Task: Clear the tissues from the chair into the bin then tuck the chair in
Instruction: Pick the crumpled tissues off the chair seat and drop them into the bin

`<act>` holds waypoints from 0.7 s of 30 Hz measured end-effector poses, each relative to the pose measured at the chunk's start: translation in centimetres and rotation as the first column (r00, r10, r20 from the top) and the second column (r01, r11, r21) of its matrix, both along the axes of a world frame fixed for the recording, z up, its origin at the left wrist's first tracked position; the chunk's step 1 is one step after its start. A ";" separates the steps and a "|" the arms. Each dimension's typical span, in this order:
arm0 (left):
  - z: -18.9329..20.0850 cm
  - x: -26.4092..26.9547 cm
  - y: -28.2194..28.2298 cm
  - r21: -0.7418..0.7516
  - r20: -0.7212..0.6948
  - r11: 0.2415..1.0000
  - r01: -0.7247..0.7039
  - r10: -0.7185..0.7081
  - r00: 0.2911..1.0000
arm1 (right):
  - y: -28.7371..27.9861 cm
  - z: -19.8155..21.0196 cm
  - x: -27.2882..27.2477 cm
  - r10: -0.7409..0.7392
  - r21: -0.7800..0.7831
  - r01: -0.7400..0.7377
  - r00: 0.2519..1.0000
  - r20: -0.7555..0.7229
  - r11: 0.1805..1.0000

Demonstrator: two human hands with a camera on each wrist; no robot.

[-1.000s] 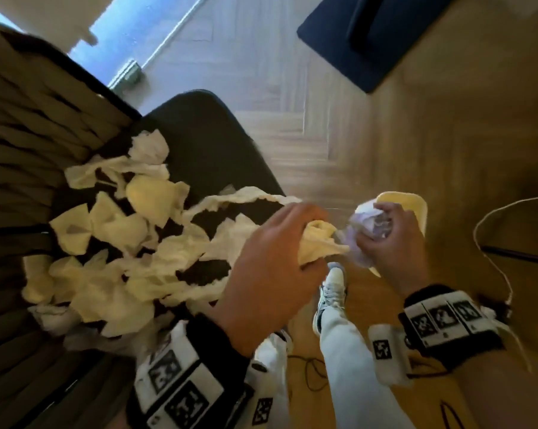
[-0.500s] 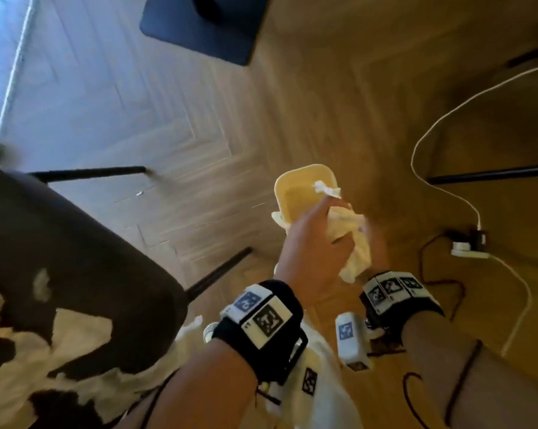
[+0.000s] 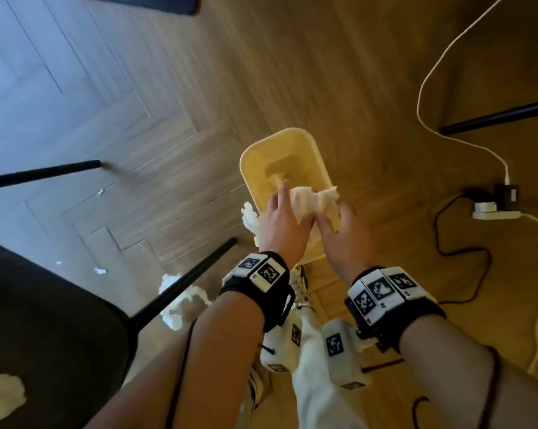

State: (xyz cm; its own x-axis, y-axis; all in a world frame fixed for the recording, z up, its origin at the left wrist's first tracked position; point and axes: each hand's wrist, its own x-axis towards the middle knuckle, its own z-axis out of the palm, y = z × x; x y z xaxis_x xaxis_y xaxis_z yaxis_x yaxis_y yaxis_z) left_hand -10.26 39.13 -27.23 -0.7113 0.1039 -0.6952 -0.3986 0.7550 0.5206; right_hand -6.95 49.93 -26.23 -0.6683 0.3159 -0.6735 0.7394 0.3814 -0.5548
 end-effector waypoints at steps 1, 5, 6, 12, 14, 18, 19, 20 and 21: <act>-0.1 0.1 -0.2 -0.024 0.031 0.999 0.045 -0.044 0.999 | 0.2 -0.2 0.1 0.007 -0.021 -0.007 1.000 -0.016 1.000; 1.3 1.5 -1.8 -0.054 0.034 0.985 0.166 -0.165 0.986 | -0.4 0.2 1.4 0.044 -0.009 -0.043 0.997 0.057 0.999; 2.0 2.0 -2.3 -0.048 0.024 0.985 0.166 -0.165 0.986 | -0.9 0.6 1.6 0.039 0.012 -0.040 0.998 0.053 0.999; 6.3 5.9 -5.5 0.085 -0.051 0.992 0.092 -0.088 0.995 | -4.3 3.4 4.0 0.086 0.067 -0.082 0.994 -0.060 0.994; 7.3 7.4 -6.5 0.079 -0.044 0.994 0.074 -0.071 0.997 | -5.5 4.1 5.2 0.137 -0.032 -0.137 0.991 0.009 0.990; 8.3 11.4 -9.5 -0.030 0.091 0.999 -0.024 0.027 0.995 | -7.4 5.5 7.2 0.407 -0.214 -0.357 0.873 0.269 0.909; 8.4 12.7 -10.5 -0.059 0.145 0.998 -0.024 0.033 0.989 | -7.8 5.6 7.7 0.479 -0.220 -0.429 0.827 0.294 0.876; 8.2 14.0 -11.6 -0.090 0.182 0.996 -0.003 0.020 0.983 | -8.3 5.8 8.2 0.533 -0.214 -0.488 0.790 0.304 0.846; 7.8 14.9 -12.5 -0.124 0.203 0.992 0.022 0.004 0.979 | -8.6 5.8 8.4 0.565 -0.210 -0.524 0.765 0.309 0.825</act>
